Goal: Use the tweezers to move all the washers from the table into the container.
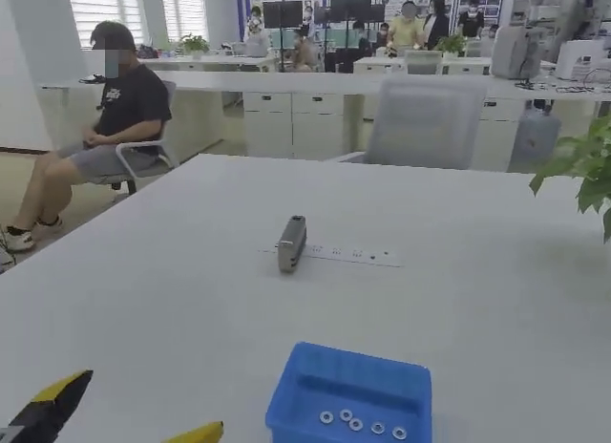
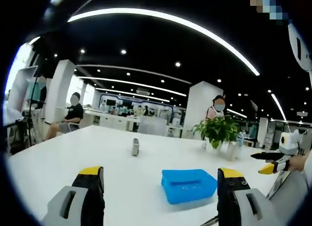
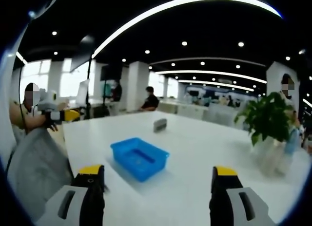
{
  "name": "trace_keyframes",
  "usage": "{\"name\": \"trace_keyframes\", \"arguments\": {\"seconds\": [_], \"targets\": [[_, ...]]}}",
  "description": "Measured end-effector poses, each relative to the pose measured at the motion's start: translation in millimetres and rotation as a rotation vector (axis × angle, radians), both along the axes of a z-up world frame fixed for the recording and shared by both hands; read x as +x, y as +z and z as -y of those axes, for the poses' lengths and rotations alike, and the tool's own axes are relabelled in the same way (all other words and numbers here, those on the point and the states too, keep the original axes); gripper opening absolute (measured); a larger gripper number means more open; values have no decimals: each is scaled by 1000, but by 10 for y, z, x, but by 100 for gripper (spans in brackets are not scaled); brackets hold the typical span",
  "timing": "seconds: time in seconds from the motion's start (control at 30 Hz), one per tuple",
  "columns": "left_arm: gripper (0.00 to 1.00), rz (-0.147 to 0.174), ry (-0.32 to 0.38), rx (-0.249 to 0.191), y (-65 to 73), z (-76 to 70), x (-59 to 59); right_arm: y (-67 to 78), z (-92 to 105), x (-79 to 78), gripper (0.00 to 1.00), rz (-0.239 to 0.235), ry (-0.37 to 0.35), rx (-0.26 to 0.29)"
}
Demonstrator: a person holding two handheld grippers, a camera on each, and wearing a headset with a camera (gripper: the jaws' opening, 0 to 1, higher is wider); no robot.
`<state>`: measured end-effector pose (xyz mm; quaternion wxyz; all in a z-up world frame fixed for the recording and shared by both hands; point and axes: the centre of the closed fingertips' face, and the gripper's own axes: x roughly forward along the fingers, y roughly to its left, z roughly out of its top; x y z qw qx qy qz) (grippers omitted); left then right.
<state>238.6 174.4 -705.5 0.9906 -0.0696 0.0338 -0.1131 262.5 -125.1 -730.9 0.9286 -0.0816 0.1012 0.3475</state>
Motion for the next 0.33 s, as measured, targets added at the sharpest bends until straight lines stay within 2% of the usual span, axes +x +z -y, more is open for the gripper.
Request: {"name": "trace_keyframes", "arguments": {"seconds": [0.03,0.13,0.33], "targets": [[99,-9,-8,8,-19,27,4,4,-21,-7,89,0,8,7],[99,-19,-3,16,-48,-24,8,6,-57,-23,88,5,28,2],[99,-25,23,-14,-60,-98,7,-13,-66,-28,87,4,34,-6]]}}
